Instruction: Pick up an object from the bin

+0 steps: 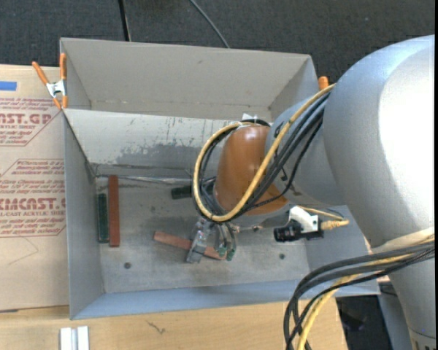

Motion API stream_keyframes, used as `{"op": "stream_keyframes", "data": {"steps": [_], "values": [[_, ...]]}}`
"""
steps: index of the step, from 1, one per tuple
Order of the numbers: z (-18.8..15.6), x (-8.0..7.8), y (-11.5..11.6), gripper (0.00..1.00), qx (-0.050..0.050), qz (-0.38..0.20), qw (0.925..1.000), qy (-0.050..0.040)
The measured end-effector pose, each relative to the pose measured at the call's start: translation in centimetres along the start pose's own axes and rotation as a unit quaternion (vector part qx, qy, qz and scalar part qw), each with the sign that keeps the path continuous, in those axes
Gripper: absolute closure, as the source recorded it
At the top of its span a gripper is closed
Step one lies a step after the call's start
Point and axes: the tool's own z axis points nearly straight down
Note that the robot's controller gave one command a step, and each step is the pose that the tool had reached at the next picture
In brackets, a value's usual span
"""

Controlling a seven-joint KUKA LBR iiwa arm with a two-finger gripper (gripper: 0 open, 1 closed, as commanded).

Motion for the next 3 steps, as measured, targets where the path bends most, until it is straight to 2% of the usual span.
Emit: {"op": "stream_keyframes", "data": {"steps": [1,3], "values": [[-2.0,0.2,-0.1,1.00,0.001,0.000,1.0000,0.0041],[-5.7,0.0,0.1,1.00,-0.002,-0.001,1.0000,-0.0014]]}}
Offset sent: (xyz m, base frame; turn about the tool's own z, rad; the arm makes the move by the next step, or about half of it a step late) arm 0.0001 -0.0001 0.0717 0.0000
